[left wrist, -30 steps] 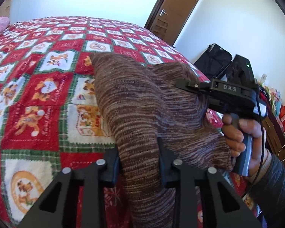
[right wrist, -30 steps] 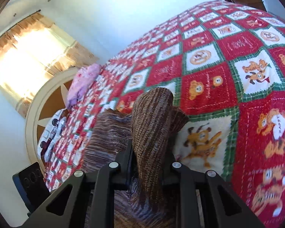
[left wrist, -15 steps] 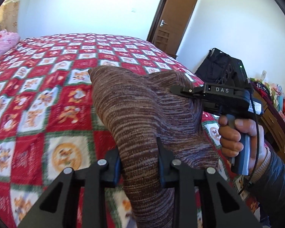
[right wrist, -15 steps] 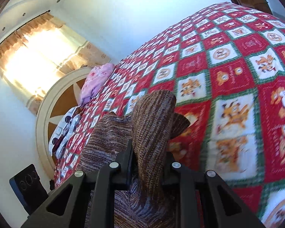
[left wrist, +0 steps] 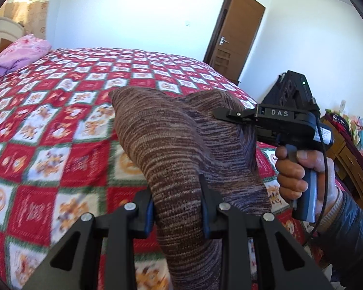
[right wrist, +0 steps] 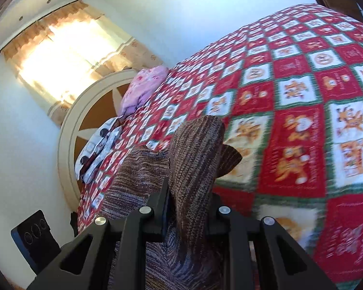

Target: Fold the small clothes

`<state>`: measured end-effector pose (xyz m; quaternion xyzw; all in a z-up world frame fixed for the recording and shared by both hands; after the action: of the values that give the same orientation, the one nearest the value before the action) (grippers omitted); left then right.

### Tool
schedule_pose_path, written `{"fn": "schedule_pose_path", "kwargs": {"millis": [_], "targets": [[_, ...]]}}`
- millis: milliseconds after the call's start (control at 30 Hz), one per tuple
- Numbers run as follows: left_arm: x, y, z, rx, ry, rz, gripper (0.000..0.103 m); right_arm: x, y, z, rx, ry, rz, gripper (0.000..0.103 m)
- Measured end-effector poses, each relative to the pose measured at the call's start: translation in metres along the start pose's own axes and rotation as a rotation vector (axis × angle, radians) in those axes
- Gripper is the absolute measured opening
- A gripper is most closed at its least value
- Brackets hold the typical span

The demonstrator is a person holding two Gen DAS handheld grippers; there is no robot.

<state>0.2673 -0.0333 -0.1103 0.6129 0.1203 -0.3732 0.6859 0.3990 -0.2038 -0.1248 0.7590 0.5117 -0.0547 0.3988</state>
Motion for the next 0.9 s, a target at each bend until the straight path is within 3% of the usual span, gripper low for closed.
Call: {"fn": "schedule_pose_path", "kwargs": {"millis": [400, 900], "targets": [[-0.052, -0.023, -0.046, -0.06, 0.095, 0.042, 0.031, 0.049, -0.03, -0.062, -0.049, 0.076, -0.073, 0.021], [-0.068, -0.047, -0.087, -0.138, 0.147, 0.053, 0.031, 0.1, -0.043, -0.099, -0.104, 0.092, -0.147, 0.021]]}}
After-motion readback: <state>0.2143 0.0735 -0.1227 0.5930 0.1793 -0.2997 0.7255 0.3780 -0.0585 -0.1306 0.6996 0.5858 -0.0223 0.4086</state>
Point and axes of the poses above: each gripper's, at about its wrist camera, not at the fingertips, and x roughly the way its jaws point, z to its right, y to its top, the point moved 6 cm from there along x, roughly the way its jaws point, and after that the axes turned 4 degrees about x, right-handed, at the moved point
